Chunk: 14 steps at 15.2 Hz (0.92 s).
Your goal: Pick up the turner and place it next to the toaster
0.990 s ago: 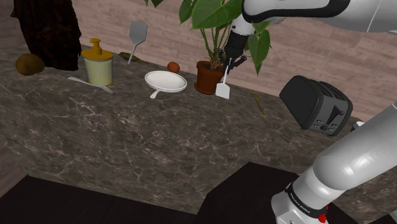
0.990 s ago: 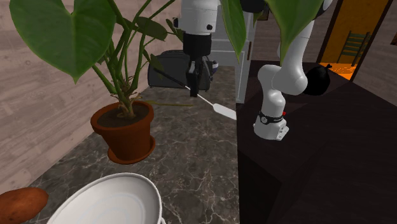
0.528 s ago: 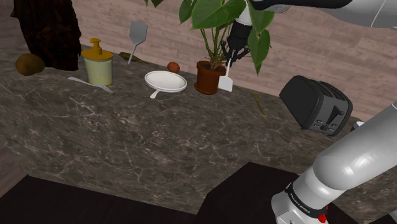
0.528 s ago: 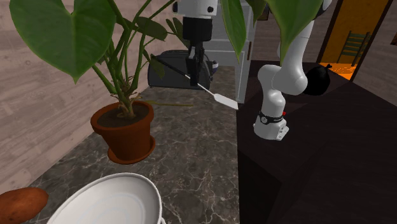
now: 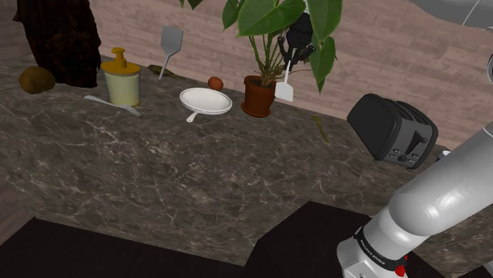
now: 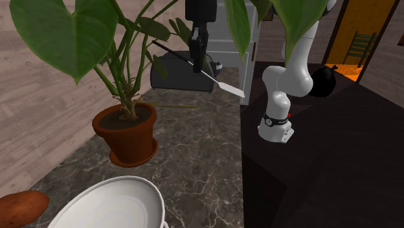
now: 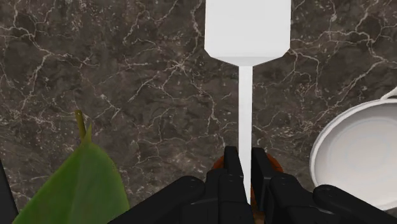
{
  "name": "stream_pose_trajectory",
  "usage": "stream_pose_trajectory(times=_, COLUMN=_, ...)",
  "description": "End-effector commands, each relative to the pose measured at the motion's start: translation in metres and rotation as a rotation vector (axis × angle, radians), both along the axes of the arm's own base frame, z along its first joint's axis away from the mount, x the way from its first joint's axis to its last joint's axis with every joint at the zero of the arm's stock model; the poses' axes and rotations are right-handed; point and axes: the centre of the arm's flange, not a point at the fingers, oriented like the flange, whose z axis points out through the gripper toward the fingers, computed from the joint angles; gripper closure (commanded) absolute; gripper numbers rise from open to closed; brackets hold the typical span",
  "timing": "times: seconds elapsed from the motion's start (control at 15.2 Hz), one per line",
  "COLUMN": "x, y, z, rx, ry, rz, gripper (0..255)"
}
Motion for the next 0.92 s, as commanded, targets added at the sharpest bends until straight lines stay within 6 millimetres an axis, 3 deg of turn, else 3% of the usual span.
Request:
stream_pose_trajectory(times=0.0, x=-0.001, y=-0.001, z=0.008, rx=0.0, ry=0.0, rz=0.0, gripper=255)
stream_pose_trajectory(times=0.86, x=-0.129, y=-0.115, z=0.009, rx=0.0, ry=0.0, rz=0.0, gripper=255)
